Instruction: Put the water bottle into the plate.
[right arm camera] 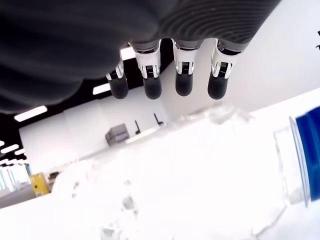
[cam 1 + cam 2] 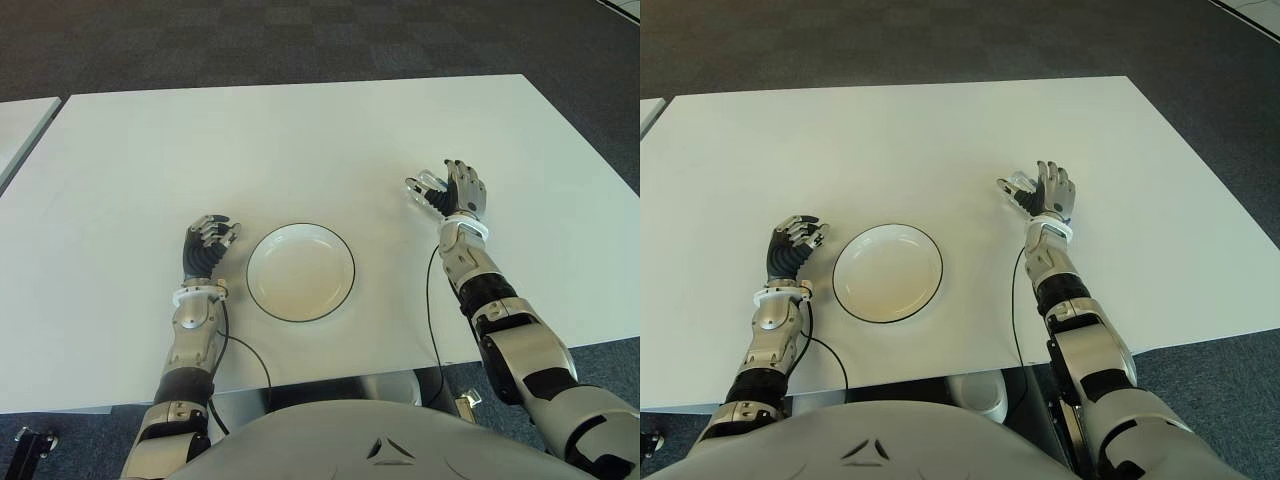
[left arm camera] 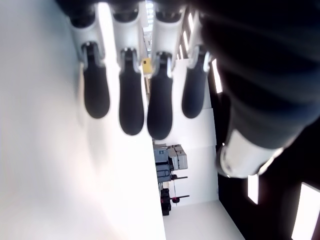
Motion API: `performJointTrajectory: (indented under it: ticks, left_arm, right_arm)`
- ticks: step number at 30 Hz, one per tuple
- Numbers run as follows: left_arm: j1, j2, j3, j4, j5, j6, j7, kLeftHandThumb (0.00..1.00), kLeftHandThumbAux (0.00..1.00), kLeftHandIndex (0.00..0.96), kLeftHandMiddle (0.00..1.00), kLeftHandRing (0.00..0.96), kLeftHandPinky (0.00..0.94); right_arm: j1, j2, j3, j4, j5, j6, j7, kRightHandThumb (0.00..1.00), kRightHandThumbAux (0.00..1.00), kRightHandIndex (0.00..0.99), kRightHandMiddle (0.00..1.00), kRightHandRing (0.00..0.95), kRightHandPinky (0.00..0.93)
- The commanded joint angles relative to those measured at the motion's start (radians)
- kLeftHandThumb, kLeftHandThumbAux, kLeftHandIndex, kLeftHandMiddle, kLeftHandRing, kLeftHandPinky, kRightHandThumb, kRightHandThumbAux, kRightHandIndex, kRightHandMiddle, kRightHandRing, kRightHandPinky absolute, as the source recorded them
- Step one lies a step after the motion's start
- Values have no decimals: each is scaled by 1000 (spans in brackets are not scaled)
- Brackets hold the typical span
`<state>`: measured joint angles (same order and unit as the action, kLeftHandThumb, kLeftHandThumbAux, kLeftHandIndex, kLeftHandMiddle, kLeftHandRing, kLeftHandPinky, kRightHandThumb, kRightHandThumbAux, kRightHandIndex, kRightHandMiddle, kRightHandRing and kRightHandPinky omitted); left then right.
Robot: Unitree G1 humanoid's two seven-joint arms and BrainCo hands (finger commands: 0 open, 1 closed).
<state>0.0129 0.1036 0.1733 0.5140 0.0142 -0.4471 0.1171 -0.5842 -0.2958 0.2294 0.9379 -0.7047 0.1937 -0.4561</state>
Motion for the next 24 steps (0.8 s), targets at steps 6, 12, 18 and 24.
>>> performJointTrajectory:
  ticks: [6, 12, 18, 24]
  left_arm:
    - [8, -9, 3, -1, 2, 8, 11, 700, 716, 431, 547, 521, 503]
    - [12, -15, 7, -7, -4, 13, 12, 699, 717, 430, 536, 519, 509]
    - [1, -9, 9, 17, 4, 7, 15, 697, 718, 430, 540, 526, 510]
    - [-3, -7, 8, 28, 9, 10, 20, 697, 718, 431, 542, 528, 505]
  right_arm:
    - [-86, -2, 47, 224, 32, -61, 40, 606, 185, 0, 0, 0, 0]
    - [-116, -2, 83, 309, 29, -66, 95, 623, 212, 0, 0, 0, 0]
    - [-131, 4, 132, 365, 12, -47, 153, 606, 209, 0, 0, 0, 0]
    - [-133, 21, 188, 403, -9, -17, 207, 596, 205, 0, 0, 0, 0]
